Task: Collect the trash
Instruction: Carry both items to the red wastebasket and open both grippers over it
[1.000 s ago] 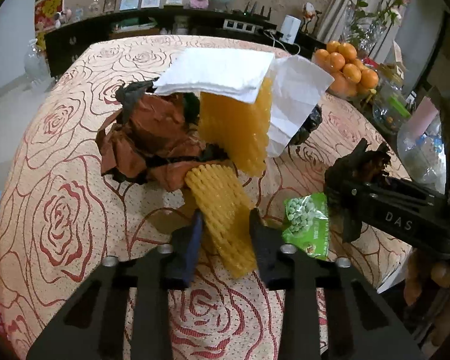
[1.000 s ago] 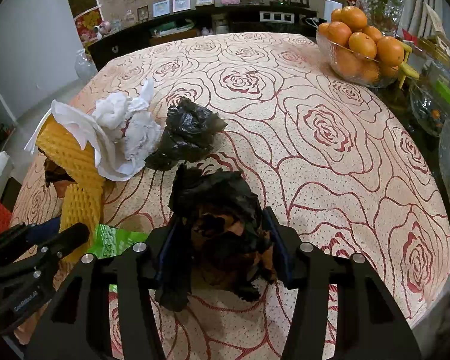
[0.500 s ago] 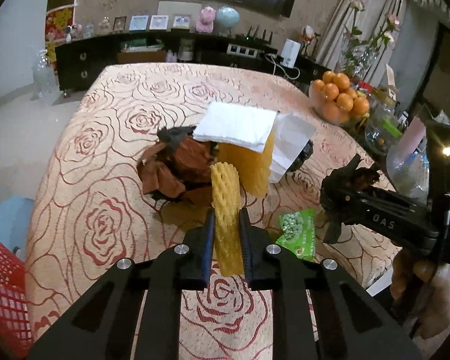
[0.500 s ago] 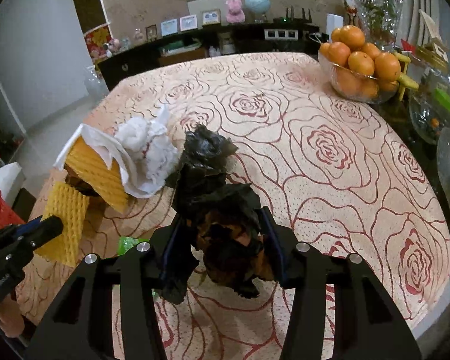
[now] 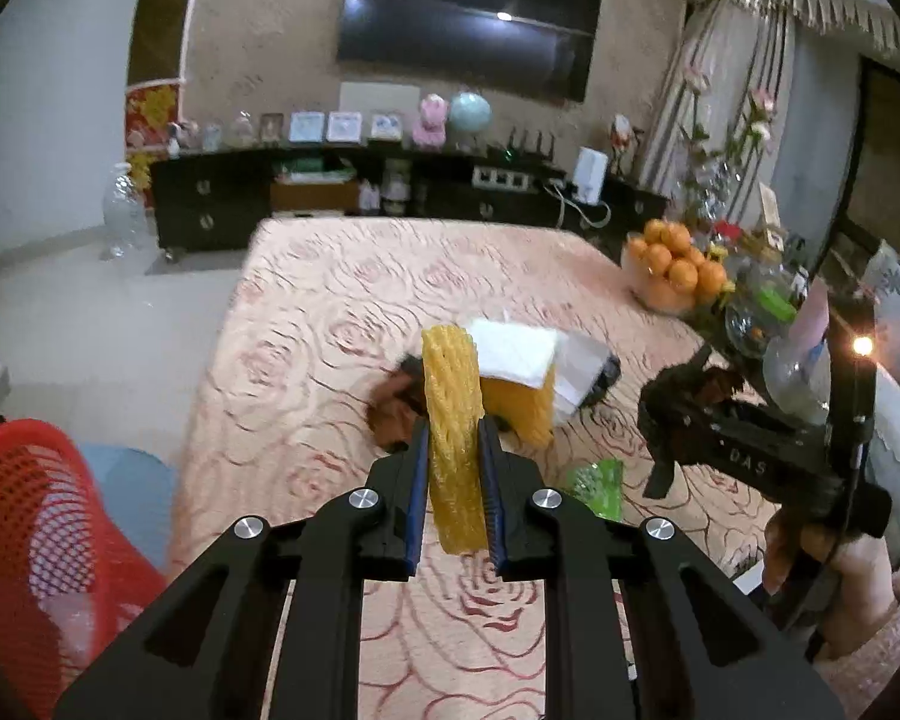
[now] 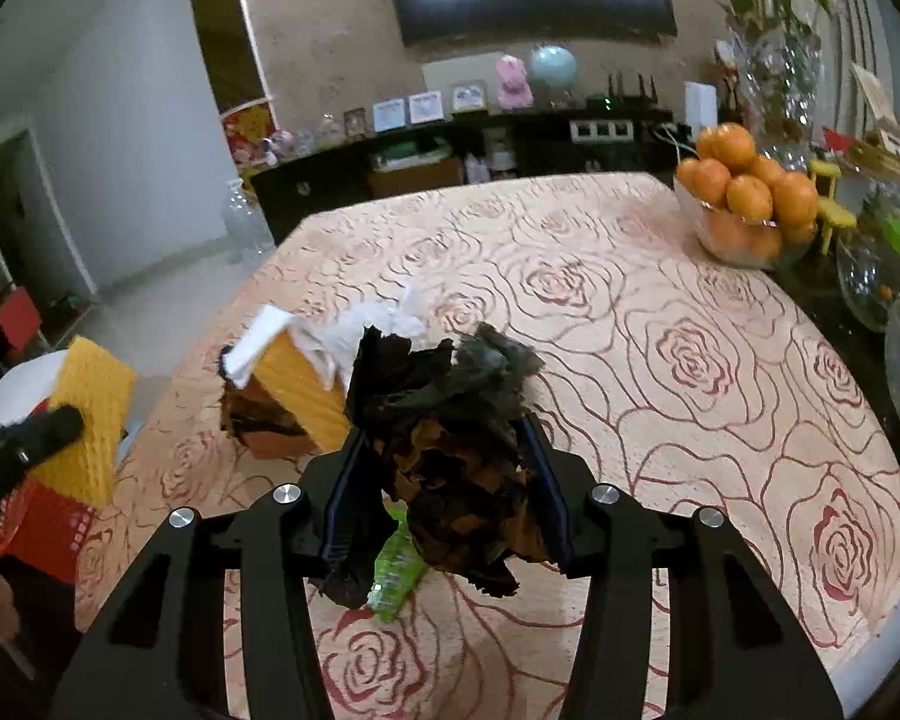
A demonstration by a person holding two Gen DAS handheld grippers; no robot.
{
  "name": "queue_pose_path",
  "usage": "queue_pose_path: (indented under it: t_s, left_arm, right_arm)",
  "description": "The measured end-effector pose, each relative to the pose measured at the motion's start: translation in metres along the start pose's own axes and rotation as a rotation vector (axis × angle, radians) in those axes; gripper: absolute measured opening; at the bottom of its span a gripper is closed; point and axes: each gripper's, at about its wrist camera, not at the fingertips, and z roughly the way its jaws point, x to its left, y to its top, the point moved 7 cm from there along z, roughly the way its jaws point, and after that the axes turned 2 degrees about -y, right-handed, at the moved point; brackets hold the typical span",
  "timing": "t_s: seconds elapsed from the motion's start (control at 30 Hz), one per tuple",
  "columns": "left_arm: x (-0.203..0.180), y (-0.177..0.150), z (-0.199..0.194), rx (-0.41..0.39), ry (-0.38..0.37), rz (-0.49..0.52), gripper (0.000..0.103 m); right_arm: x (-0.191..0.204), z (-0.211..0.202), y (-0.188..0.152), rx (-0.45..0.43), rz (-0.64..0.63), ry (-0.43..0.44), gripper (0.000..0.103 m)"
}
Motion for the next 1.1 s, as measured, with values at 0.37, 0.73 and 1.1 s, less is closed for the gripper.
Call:
queue_pose_path:
  t_s: [0.37,0.73,1.1]
  left_arm:
    - [0.045,0.011,-0.048,-0.084,0.076,-0.044,0.015]
    - [0.104,0.009,-0.092,-0.133,0.169,-0.129,0.015]
    - [0.164,-0.011,-0.134,-0.151,0.276,-0.212,0.015]
  right_arm:
    - [0.040,-0.021,0.007,-0.048,-0.061,-0.001,0.048]
    - [0.101,-0.025,0.012,-0.023,-0.106,0.073,0.048]
    - [0.188,-0.025,0.013,-0.008,-0.220,0.175,0.048]
